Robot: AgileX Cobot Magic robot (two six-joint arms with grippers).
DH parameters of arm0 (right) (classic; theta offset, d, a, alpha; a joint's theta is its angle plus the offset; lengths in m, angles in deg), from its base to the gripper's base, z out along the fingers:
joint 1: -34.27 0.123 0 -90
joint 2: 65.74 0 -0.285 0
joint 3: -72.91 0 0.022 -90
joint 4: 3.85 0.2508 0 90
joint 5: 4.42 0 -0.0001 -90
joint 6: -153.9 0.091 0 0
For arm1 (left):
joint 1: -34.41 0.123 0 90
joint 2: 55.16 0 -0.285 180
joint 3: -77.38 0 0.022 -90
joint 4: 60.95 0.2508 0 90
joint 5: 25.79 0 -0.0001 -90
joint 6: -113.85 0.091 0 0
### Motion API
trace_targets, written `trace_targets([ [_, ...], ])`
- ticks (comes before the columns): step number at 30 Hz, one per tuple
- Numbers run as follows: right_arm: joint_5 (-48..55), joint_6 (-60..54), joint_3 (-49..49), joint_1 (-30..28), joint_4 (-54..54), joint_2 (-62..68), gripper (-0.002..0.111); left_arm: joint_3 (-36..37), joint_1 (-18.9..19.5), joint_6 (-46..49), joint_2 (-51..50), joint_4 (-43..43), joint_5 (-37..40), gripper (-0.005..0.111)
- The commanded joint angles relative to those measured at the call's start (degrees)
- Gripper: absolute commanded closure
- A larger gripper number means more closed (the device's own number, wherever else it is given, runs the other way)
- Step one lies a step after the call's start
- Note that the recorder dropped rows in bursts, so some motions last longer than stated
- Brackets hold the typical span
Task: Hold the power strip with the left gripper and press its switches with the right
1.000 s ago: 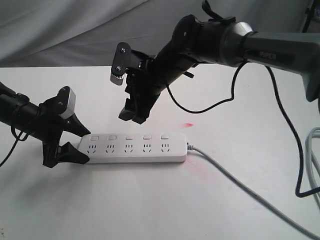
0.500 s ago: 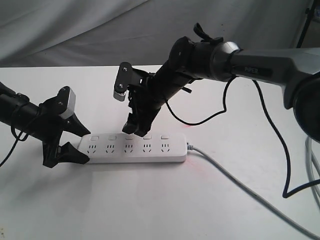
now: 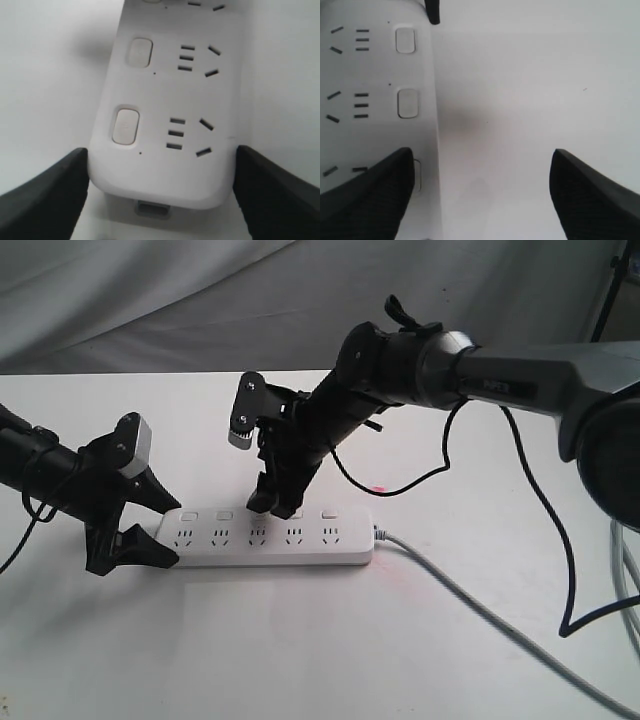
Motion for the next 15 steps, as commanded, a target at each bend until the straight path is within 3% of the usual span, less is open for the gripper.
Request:
trace_targets([
  [1,-0.3,-1.0,0.1,0.0,0.6,1.4,0.039,-0.3,-0.2,0.1,0.0,-1.0,0.2,0.107],
  [15,-0.4,-1.2,0.1,0.0,-3.8,3.7,0.039,-0.3,-0.2,0.1,0.0,-1.0,0.2,0.107],
])
